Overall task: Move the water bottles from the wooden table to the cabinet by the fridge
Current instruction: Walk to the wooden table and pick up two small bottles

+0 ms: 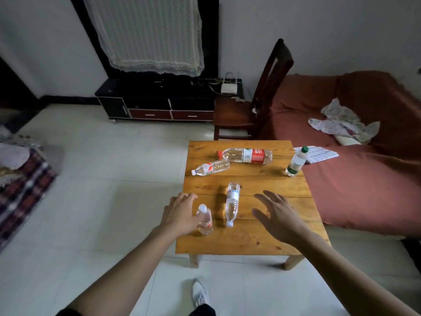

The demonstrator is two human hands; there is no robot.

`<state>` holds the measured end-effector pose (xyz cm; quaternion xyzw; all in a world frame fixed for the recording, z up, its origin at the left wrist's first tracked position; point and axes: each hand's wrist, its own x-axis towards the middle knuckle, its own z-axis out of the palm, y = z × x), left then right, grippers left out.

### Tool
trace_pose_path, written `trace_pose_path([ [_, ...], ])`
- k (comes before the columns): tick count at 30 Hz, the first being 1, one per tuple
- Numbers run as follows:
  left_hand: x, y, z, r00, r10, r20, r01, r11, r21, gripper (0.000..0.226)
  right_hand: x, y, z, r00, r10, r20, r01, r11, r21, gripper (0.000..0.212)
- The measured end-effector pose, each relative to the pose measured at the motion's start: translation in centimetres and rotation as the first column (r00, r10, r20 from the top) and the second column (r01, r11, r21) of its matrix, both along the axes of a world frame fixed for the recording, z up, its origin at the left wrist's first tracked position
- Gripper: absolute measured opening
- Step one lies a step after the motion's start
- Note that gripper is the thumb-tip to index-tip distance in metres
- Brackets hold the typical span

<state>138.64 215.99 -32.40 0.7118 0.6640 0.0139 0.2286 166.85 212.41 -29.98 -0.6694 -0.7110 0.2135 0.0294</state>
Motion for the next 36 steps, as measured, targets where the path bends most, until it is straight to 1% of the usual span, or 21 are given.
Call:
trace_pose_path([
  [5, -0.7, 3.1, -3.0, 0.999, 0.029, 0.04, -0.029, 1.0, -0.004, 0.062, -0.9, 3.7, -1.6, 0.999, 0.02, 0.027, -0.019, 0.999, -0.033, 0.06],
  [8, -1.2, 5.2, -5.1, 0.991, 0.09, 0.099, -0.085, 0.995, -0.059, 0.063, -1.3, 4.9, -2.5, 0.999, 0.023, 0.029, -0.021, 0.997, -0.071, 0.061],
  [13, -1.3, 7.2, -8.0, 0.987, 0.097, 0.126, -0.077, 0.985, -0.153, 0.069, -1.2, 7.5, -4.2, 0.996, 0.05, 0.076, -0.041, 0.992, -0.117, 0.06],
  [15, -1.3, 7.0, -8.8, 0.986, 0.101, 0.133, -0.074, 0.979, -0.189, 0.073, -1.3, 8.5, -4.9, 0.996, 0.054, 0.071, -0.044, 0.99, -0.137, 0.066],
  [17, -1.6, 6.8, -9.5, 0.983, 0.103, 0.15, -0.068, 0.972, -0.227, 0.077, -1.3, 9.5, -6.0, 0.997, 0.063, 0.047, -0.055, 0.987, -0.152, 0.081],
  [18, -1.8, 6.8, -9.9, 0.982, 0.112, 0.154, -0.072, 0.968, -0.242, 0.079, -1.3, 10.1, -6.7, 0.996, 0.073, 0.044, -0.065, 0.983, -0.17, 0.081],
  [20, -2.2, 6.9, -10.5, 0.973, 0.159, 0.167, -0.11, 0.956, -0.271, 0.083, -1.4, 11.4, -7.8, 0.992, 0.121, 0.046, -0.109, 0.971, -0.214, 0.067],
  [21, -2.4, 6.9, -10.7, 0.966, 0.195, 0.171, -0.142, 0.95, -0.278, 0.085, -1.5, 11.9, -8.2, 0.988, 0.148, 0.043, -0.134, 0.963, -0.233, 0.064],
  [23, -2.5, 7.0, -11.2, 0.953, 0.243, 0.18, -0.186, 0.94, -0.285, 0.086, -1.5, 12.8, -9.0, 0.981, 0.188, 0.049, -0.168, 0.947, -0.273, 0.062],
  [26, -2.4, 6.8, -12.3, 0.948, 0.249, 0.198, -0.19, 0.942, -0.277, 0.085, -1.7, 13.5, -10.2, 0.971, 0.234, 0.047, -0.208, 0.927, -0.313, 0.063],
  [30, -2.1, 6.8, -13.7, 0.938, 0.249, 0.242, -0.184, 0.947, -0.264, 0.085, -2.1, 13.8, -11.7, 0.965, 0.256, 0.059, -0.22, 0.909, -0.355, 0.064],
  [36, -1.2, 6.7, -17.1, 0.924, 0.212, 0.318, -0.126, 0.955, -0.269, 0.081, -2.3, 13.3, -14.9, 0.972, 0.228, 0.054, -0.188, 0.896, -0.403, 0.064],
])
